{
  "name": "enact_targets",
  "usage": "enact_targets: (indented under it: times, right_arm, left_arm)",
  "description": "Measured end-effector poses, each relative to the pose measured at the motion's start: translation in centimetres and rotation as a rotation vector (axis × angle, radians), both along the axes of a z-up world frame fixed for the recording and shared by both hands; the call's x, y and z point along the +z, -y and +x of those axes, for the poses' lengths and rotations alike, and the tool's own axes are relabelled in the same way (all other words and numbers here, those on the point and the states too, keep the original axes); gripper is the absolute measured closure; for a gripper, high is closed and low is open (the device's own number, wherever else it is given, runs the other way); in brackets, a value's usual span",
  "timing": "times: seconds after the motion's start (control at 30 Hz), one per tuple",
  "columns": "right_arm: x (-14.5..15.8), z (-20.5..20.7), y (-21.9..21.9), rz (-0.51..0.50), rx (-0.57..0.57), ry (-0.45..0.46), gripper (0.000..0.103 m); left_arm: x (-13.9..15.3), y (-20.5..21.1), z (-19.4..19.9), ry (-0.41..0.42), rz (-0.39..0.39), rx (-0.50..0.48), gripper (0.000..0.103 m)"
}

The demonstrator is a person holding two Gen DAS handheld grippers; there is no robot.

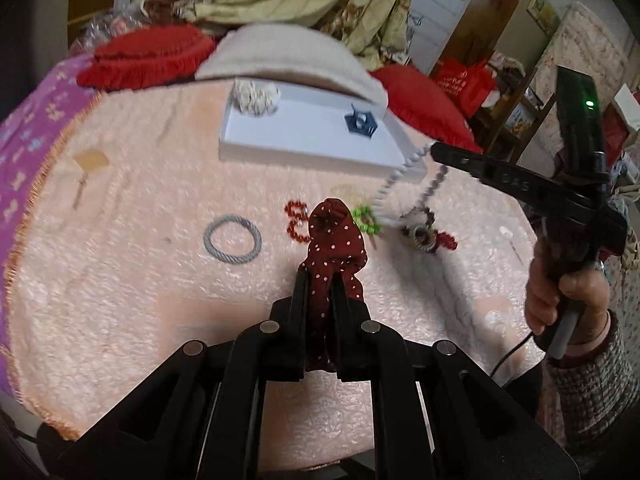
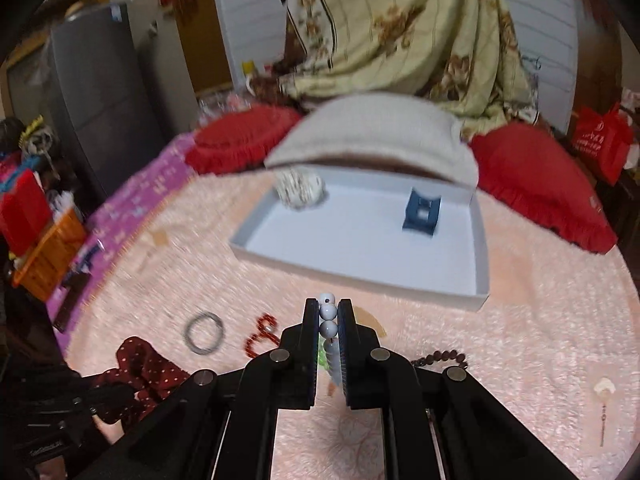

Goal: Organize jewelry
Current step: 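Lower the red scrunchie and pearl bracelet into the box and open both tools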

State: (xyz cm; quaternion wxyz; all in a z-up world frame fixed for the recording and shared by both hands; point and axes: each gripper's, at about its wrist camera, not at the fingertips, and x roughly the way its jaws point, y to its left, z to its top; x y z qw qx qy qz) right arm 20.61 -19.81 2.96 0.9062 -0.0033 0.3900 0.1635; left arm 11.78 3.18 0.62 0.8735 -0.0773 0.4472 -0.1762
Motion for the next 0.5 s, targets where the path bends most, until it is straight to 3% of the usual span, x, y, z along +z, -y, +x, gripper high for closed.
enact_targets:
  times: [0.23, 0.5]
  right_arm:
    - [5.2, -1.7, 0.5, -0.001, -0.018, 0.094, 0.095]
    - [6.5, 1.7, 1.4, -0.047, -0.068, 0.092, 0.095]
  left_arm:
    - [2.6, -1.0, 1.0, 0.04, 0.015, 0.021, 0.095]
    - [3.7, -1.0, 7.2, 0.038, 0.06, 0.043, 0.095]
